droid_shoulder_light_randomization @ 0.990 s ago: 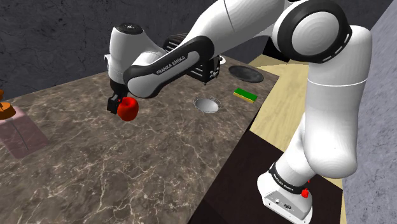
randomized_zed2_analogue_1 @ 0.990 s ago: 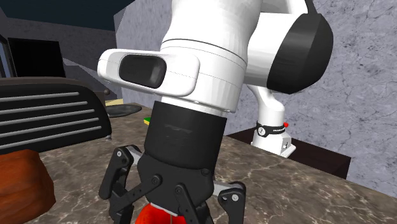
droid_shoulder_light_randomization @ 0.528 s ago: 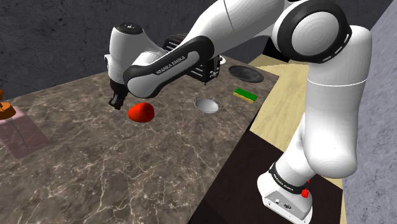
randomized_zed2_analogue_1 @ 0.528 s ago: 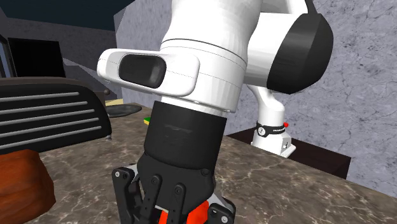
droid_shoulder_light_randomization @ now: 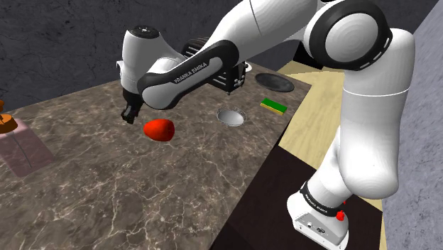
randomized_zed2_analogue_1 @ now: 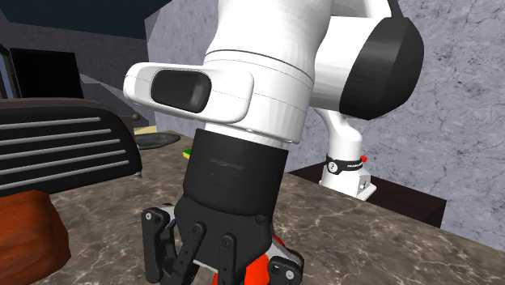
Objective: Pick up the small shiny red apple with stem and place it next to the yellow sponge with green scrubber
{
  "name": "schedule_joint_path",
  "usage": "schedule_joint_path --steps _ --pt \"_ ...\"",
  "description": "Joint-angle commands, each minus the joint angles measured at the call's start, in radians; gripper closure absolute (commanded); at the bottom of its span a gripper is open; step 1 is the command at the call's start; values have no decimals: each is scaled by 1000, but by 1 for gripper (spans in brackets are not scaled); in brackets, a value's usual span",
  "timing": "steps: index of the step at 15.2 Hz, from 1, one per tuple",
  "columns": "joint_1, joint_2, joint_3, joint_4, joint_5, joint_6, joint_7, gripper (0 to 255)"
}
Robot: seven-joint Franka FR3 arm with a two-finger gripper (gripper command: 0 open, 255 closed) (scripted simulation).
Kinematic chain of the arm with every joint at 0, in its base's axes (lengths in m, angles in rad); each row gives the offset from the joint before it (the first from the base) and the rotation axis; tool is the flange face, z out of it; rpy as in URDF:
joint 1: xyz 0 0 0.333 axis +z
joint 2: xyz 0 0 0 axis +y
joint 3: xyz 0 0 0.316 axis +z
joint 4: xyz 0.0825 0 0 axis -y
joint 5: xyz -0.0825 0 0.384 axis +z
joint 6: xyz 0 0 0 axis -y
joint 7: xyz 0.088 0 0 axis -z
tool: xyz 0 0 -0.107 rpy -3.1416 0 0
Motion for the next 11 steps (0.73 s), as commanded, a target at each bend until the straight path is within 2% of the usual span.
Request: schedule_joint_path --steps 1,3,6,9,11 --pt "-50 -42 38 -66 51 36 -92 0" --pt "-168 -116 131 -180 183 88 -309 0" --pt "-364 -209 280 -305 450 99 -701 0" --pt "-530 -280 375 -370 716 15 -1100 0" --pt "-605 -312 384 -385 838 -82 -1325 0"
